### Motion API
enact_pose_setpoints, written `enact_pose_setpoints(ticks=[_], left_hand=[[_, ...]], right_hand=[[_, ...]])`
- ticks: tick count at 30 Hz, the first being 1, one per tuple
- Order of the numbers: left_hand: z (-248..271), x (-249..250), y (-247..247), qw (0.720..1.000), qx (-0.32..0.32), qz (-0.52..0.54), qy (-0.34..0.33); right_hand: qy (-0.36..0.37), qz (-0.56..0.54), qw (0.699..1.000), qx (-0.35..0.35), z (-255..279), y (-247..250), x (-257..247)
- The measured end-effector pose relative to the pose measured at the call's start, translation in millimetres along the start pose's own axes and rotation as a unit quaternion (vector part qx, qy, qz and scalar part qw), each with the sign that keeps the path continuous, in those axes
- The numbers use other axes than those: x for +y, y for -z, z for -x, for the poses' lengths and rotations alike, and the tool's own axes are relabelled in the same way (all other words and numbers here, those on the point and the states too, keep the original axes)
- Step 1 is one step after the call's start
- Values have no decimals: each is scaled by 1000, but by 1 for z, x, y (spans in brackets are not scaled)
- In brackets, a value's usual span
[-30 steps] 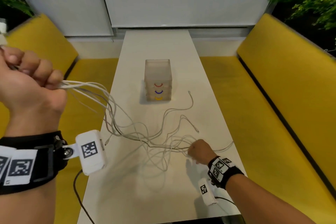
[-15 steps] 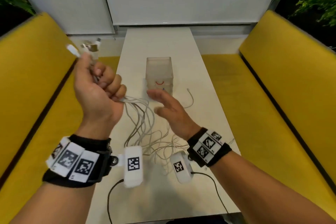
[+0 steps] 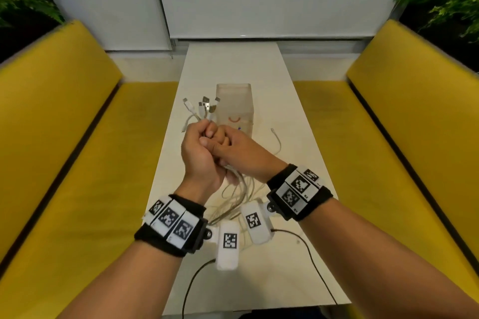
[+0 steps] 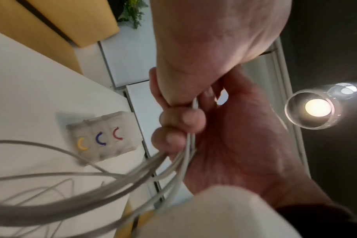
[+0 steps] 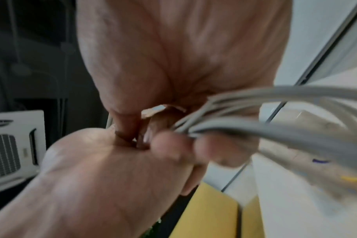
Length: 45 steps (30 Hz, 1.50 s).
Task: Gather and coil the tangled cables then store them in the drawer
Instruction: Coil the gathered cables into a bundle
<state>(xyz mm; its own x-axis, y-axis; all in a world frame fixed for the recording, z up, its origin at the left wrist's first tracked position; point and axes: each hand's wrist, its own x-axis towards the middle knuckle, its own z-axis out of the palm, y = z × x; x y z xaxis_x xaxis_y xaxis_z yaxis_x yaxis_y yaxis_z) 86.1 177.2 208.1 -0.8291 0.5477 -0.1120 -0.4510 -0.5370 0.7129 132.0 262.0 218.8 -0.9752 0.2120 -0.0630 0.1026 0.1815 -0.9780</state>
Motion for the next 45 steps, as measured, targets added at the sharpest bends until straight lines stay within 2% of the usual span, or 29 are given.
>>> enact_pose_setpoints(ticks=[4, 8, 12, 17, 20, 22, 24, 26, 29, 35, 39, 45], left_hand=[[-13, -20, 12, 999, 14, 5, 29], [-19, -41, 29, 998, 35, -27, 54], [-14, -54, 43, 994, 19, -98, 46], [-13, -62, 52, 994, -9, -103, 46], [-12, -64, 54, 983, 7, -180, 30], [-14, -58, 53, 979, 44, -200, 19], [-21, -45, 52, 985, 56, -161, 19], [-27, -33, 51, 991, 26, -127, 36], [-27, -27, 53, 991, 10, -122, 53], [-27, -21, 57, 997, 57, -53, 26], [-31, -1, 58, 995, 97, -23, -4], [-36, 7, 58, 993, 106, -38, -22]], right_hand=[[4, 150, 988, 45, -9, 4, 24], [-7, 217, 976, 33, -6, 5, 59], [1, 197, 980, 14, 2, 10, 88], [3, 175, 984, 2, 8, 20, 101], [-2, 193, 981, -20, 4, 19, 95], [-14, 229, 973, -36, 1, 19, 92], [-36, 282, 958, -38, 1, 23, 93], [-59, 306, 950, -22, 5, 27, 98], [-52, 354, 933, -24, 7, 22, 106], [-41, 415, 909, 2, 11, 25, 113], [-58, 419, 906, 23, 14, 37, 122], [-104, 385, 916, 45, 18, 47, 131]])
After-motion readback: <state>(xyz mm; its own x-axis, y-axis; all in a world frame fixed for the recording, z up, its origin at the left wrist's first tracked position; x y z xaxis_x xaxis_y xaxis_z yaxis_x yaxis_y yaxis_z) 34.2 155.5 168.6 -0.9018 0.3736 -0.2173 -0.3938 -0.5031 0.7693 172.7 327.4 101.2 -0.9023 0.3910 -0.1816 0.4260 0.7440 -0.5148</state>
